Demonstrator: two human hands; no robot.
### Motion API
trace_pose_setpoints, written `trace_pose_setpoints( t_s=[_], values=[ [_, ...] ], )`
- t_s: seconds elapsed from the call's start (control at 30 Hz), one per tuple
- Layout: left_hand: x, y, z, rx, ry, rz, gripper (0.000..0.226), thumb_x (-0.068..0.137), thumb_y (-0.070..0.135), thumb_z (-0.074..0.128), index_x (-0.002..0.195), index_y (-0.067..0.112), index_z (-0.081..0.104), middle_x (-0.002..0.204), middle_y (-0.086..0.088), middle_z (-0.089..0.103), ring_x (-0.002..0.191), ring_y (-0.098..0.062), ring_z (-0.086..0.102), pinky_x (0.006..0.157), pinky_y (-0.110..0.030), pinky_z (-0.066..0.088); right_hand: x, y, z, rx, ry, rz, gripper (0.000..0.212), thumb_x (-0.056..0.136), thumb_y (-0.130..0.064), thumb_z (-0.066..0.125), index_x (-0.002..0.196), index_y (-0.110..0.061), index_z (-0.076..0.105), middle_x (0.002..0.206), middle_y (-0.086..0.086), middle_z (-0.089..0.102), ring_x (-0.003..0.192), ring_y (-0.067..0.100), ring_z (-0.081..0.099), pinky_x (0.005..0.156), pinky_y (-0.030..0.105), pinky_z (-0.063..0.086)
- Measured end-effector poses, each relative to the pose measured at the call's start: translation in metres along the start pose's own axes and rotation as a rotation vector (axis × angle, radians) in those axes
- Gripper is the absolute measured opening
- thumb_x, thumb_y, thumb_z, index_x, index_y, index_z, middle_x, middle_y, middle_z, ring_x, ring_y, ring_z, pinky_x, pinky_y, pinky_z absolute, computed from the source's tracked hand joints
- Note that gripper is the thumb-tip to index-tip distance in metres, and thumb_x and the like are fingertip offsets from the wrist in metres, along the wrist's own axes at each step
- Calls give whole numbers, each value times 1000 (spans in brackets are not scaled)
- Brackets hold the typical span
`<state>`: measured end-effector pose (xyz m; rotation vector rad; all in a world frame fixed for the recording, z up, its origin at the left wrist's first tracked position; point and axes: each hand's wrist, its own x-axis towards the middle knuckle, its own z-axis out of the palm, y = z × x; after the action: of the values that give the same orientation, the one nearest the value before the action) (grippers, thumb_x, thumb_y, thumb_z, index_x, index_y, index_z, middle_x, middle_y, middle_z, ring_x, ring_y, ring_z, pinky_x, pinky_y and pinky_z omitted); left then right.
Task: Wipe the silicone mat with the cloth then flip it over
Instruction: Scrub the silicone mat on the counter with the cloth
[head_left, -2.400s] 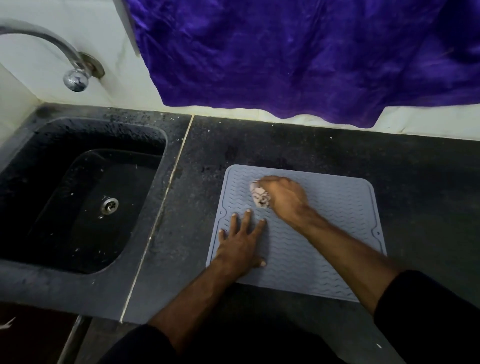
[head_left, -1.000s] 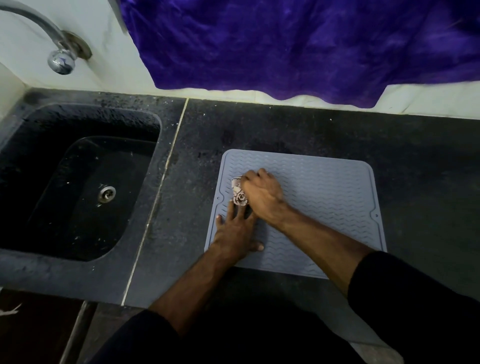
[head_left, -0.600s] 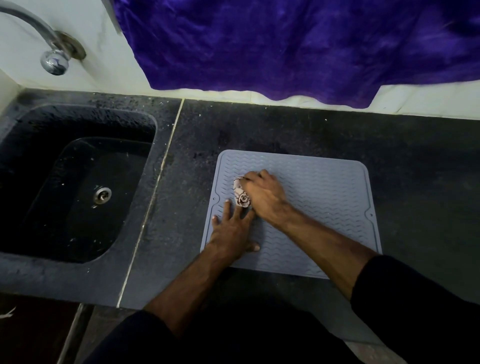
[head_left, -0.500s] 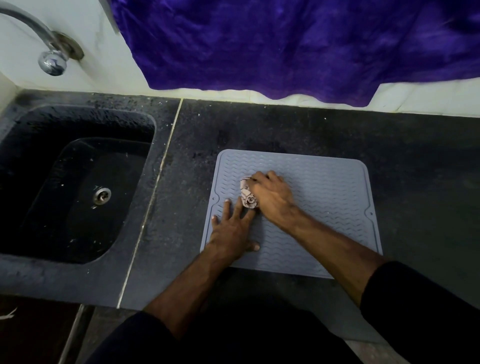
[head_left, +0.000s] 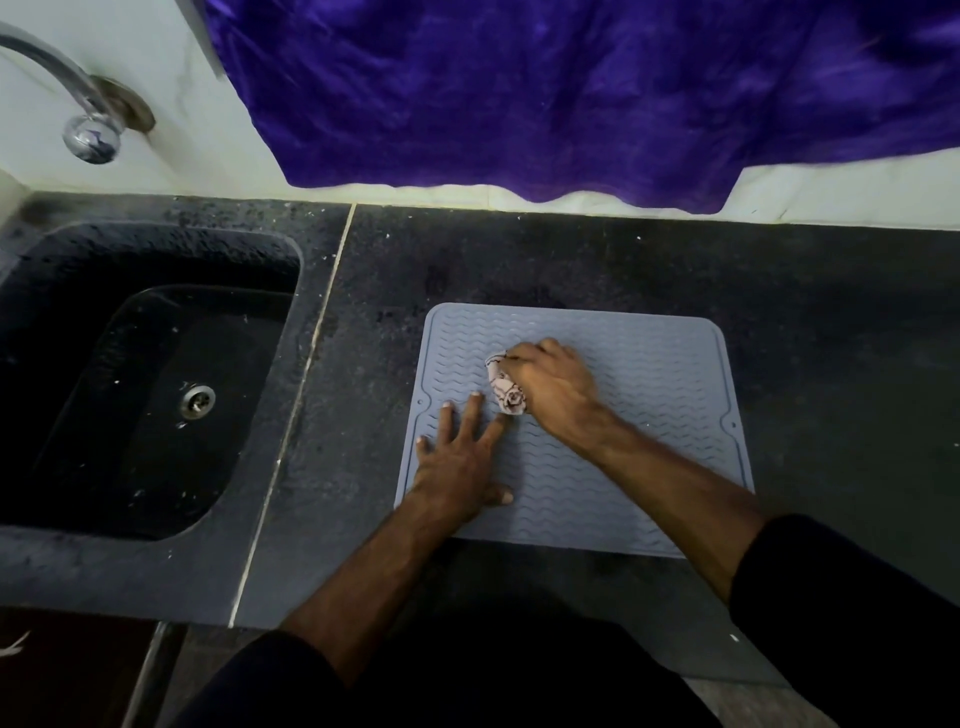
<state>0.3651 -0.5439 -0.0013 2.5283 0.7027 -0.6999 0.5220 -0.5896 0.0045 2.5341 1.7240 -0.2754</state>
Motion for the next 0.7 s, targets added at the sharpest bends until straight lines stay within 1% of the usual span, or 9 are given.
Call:
trace_pose_setpoints(
  t_s=[0.13,0.2,0.27,0.33,0.37,0.43,0.53,0.63,0.7],
  values=[
    [0,-3,2,-7,6,10,106,82,43,70,152,35,-10,156,1,-30,143,-34,-25,114,-66,8,-20,39,5,-41,-8,90,60,81,-18,69,137,-23,48,139,-1,49,121,25,44,103,37,36],
    [1,-3,2,0,3,10,107,82,44,70,152,35,-10,156,0,-31,143,-34,-25,114,-66,8,-28,56,6,-29,-21,177,53,82,-23,70,133,-23,53,134,1,54,117,25,48,101,37,39],
    [1,-3,3,5,3,7,107,82,44,70,152,35,-11,156,0,-31,143,-34,-24,114,-66,8,-28,61,3,4,-11,230,41,83,-25,70,123,-21,60,123,3,61,109,26,53,95,37,42],
    [2,-2,3,8,8,4,107,82,44,70,151,35,-11,156,0,-31,143,-35,-24,113,-66,8,-20,53,-3,36,55,228,26,87,-27,65,113,-23,66,113,4,65,101,25,56,87,35,45],
    [3,-2,3,11,8,3,107,82,45,70,151,36,-11,156,0,-31,143,-35,-24,113,-66,8,-15,46,-6,70,87,211,25,88,-26,63,112,-23,67,112,3,66,100,26,57,86,35,45],
    [3,-1,3,14,2,-1,107,82,45,70,151,36,-11,156,0,-31,143,-35,-25,113,-66,7,-4,30,-9,126,113,151,34,87,-21,64,121,-22,63,121,3,63,107,27,54,92,36,44],
    [3,-3,4,15,0,2,108,81,46,70,151,37,-11,156,1,-32,143,-35,-25,113,-66,7,2,17,-2,60,50,105,51,83,-19,69,131,-20,55,133,2,55,116,26,47,99,39,40],
    [3,-4,4,13,4,4,107,81,47,70,151,37,-11,156,1,-31,143,-35,-25,114,-66,8,-11,37,10,-2,23,121,56,82,-19,68,135,-22,52,139,1,51,119,26,45,102,39,38],
    [3,-4,3,16,-1,8,107,81,47,70,151,36,-10,156,-1,-31,143,-35,-24,114,-65,8,-21,56,15,-11,26,171,53,81,-21,69,132,-22,54,136,1,54,116,26,47,101,39,39]
  ],
)
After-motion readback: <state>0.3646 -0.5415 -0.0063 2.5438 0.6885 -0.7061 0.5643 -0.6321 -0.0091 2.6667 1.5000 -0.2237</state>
